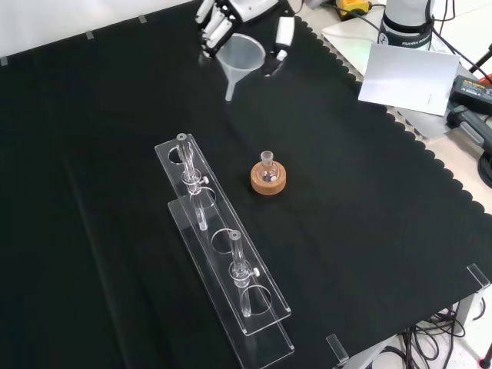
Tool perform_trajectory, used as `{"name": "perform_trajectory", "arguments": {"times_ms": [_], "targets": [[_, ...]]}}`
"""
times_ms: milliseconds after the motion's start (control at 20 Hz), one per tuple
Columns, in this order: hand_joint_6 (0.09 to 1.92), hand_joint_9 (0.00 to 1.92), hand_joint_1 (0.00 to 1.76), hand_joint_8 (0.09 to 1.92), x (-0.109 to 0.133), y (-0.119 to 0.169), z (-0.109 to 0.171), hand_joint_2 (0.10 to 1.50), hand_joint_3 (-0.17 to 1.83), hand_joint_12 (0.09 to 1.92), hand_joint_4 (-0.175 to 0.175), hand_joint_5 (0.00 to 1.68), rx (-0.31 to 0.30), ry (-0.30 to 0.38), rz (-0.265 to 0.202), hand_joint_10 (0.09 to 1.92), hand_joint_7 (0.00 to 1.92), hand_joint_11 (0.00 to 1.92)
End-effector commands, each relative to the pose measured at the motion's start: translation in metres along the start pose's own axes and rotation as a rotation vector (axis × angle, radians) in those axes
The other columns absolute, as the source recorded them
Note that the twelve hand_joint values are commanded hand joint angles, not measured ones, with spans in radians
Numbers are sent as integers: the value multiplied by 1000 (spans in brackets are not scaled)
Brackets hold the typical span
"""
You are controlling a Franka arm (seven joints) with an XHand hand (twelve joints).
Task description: Place the funnel on the round-bottom flask.
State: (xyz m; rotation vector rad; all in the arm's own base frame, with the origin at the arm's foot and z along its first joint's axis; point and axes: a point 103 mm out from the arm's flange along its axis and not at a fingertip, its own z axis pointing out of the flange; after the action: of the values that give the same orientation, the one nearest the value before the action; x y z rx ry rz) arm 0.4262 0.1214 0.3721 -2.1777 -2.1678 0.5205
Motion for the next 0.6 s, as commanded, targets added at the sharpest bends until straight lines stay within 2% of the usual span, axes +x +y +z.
{"name": "perform_trajectory", "arguments": {"times_ms": [50,200,350,600], "targets": [[542,1100,801,656,-4,-43,19,797,546,1235,-23,641,25,60,36,401,841,631],[543,1100,800,656,-3,-51,26,797,546,1234,-23,633,25,68,36,400,839,628],[544,1099,798,656,1,-56,36,797,546,1235,-23,625,49,98,28,399,835,626],[544,1097,795,655,16,-56,56,797,547,1237,-25,612,76,101,5,397,825,624]]}}
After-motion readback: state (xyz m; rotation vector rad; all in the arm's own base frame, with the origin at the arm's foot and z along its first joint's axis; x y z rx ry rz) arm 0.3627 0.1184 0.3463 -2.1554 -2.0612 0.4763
